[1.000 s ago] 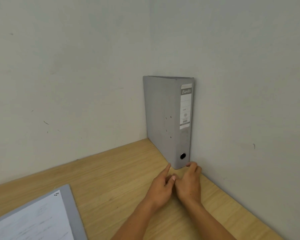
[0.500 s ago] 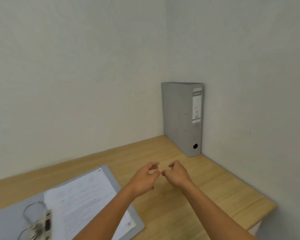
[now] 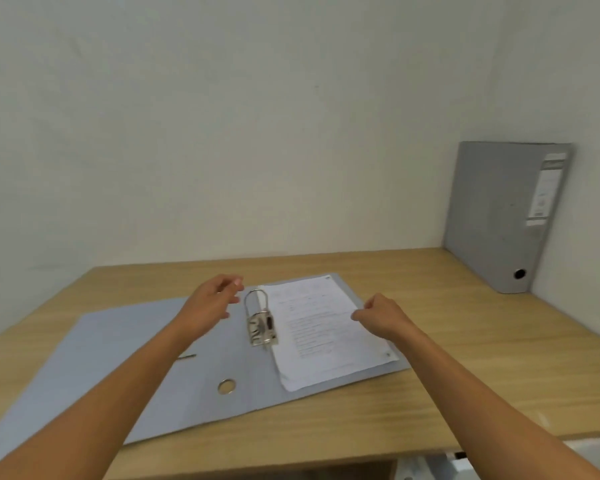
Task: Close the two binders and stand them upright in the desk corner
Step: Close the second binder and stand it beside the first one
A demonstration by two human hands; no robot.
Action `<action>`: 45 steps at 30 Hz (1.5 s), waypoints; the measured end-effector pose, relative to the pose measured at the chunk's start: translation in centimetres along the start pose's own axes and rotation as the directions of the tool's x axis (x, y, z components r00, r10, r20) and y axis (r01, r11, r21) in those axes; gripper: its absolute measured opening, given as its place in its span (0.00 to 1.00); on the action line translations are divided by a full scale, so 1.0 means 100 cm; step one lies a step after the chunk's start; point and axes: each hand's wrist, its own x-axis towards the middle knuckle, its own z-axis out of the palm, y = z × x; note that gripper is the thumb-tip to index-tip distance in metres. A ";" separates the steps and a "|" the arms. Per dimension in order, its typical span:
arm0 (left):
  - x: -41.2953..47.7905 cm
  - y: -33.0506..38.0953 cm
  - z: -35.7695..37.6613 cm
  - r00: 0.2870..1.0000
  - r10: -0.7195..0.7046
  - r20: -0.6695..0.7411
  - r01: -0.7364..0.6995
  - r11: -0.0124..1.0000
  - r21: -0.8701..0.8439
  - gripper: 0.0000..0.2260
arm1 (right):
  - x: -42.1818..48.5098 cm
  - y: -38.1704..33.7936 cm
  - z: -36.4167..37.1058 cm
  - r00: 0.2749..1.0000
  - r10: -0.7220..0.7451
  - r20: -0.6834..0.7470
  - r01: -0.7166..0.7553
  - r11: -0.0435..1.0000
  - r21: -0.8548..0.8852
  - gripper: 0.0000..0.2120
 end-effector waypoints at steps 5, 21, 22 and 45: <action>-0.021 -0.095 -0.090 0.895 -0.414 -0.166 0.444 0.792 0.420 0.36 | -0.008 0.000 0.028 0.987 0.156 -0.037 -0.160 0.973 -0.164 0.35; -0.058 -0.168 -0.207 0.690 -0.634 -0.349 0.710 0.686 0.159 0.32 | 0.006 0.021 0.054 0.962 0.163 -0.218 -0.241 0.884 -0.400 0.44; -0.062 -0.171 -0.210 0.681 -0.634 -0.368 0.708 0.698 0.106 0.30 | 0.008 0.023 0.056 0.960 0.150 -0.237 -0.236 0.887 -0.397 0.44; -0.095 -0.132 -0.074 0.979 -0.033 0.199 -0.131 0.647 0.751 0.50 | -0.011 0.016 0.090 0.988 0.076 -0.132 -0.128 0.880 -0.457 0.42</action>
